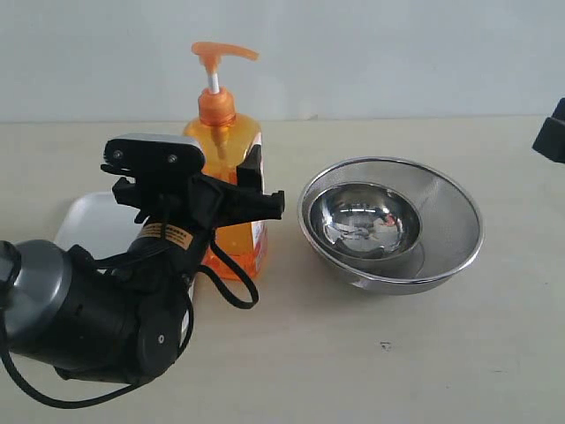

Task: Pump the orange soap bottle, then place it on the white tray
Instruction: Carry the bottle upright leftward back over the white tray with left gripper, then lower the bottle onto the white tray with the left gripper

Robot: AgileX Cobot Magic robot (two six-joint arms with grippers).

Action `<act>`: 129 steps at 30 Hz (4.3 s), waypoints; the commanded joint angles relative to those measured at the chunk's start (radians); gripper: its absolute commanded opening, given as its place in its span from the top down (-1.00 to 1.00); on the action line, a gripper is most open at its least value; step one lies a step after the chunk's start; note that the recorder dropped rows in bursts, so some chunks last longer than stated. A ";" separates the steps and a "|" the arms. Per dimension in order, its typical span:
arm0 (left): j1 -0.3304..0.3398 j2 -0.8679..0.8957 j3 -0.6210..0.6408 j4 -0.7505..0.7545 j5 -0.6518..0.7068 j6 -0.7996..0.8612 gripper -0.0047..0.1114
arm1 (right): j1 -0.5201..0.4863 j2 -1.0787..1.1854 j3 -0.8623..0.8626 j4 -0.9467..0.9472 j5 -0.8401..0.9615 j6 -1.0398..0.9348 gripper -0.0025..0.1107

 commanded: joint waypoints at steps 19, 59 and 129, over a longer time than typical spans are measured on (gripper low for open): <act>0.000 -0.005 0.013 -0.013 0.019 -0.024 0.12 | 0.001 -0.005 0.001 -0.004 0.002 0.001 0.96; -0.002 -0.139 0.013 0.019 0.019 0.127 0.84 | 0.001 -0.005 0.001 -0.004 -0.013 0.001 0.96; 0.258 -0.395 0.233 -0.008 0.019 0.052 0.84 | 0.001 -0.005 0.001 -0.004 -0.021 0.001 0.96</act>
